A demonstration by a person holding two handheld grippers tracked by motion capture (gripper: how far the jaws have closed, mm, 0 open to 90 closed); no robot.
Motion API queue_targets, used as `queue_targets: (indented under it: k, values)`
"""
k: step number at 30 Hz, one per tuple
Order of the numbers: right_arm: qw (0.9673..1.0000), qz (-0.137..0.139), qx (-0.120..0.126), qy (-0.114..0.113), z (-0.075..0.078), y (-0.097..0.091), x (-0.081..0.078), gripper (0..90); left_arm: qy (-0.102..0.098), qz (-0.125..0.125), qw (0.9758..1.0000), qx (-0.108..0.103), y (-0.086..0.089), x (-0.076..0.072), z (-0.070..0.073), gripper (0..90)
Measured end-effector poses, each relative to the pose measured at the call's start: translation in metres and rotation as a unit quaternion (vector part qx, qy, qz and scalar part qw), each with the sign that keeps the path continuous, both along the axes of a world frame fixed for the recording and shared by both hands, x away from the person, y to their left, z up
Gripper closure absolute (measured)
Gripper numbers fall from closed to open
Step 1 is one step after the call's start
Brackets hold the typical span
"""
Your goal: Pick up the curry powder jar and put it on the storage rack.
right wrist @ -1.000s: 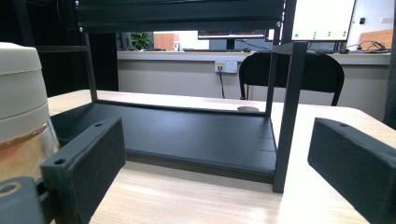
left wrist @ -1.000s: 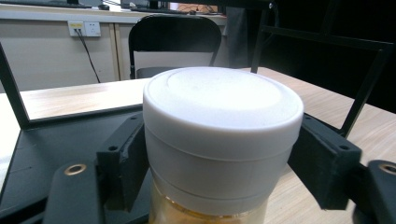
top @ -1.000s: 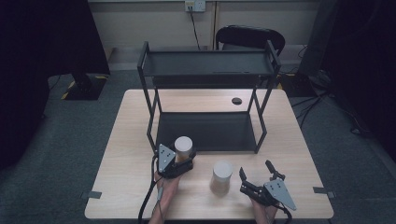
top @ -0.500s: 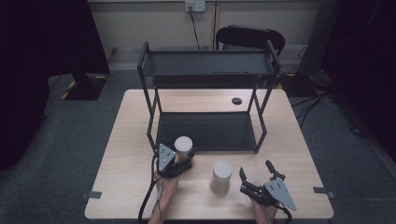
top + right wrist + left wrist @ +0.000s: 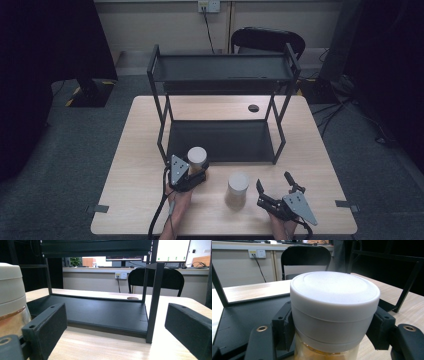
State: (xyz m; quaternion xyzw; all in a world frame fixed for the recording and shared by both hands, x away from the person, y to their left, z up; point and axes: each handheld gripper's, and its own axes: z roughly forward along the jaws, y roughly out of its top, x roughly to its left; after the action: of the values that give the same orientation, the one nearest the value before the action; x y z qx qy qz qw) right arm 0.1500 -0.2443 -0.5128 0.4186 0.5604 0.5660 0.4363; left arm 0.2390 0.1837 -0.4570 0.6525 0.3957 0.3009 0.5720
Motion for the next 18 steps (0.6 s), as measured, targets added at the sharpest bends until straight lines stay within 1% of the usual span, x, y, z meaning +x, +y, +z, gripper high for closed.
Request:
queue_targets:
  k: [9, 14, 18]
  values:
    - [1.0, 0.0, 0.0, 0.0, 0.0, 0.0, 0.0, 3.2, -0.002, -0.003, 1.0, 0.003, 0.0001, -0.0023, 0.0012, 34.0]
    - [1.0, 0.0, 0.0, 0.0, 0.0, 0.0, 0.0, 3.2, -0.006, 0.001, 1.0, -0.002, 0.0013, -0.0046, 0.0019, 34.0]
    - [1.0, 0.0, 0.0, 0.0, 0.0, 0.0, 0.0, 3.2, -0.007, 0.001, 1.0, -0.002, 0.0027, -0.0057, 0.0038, 34.0]
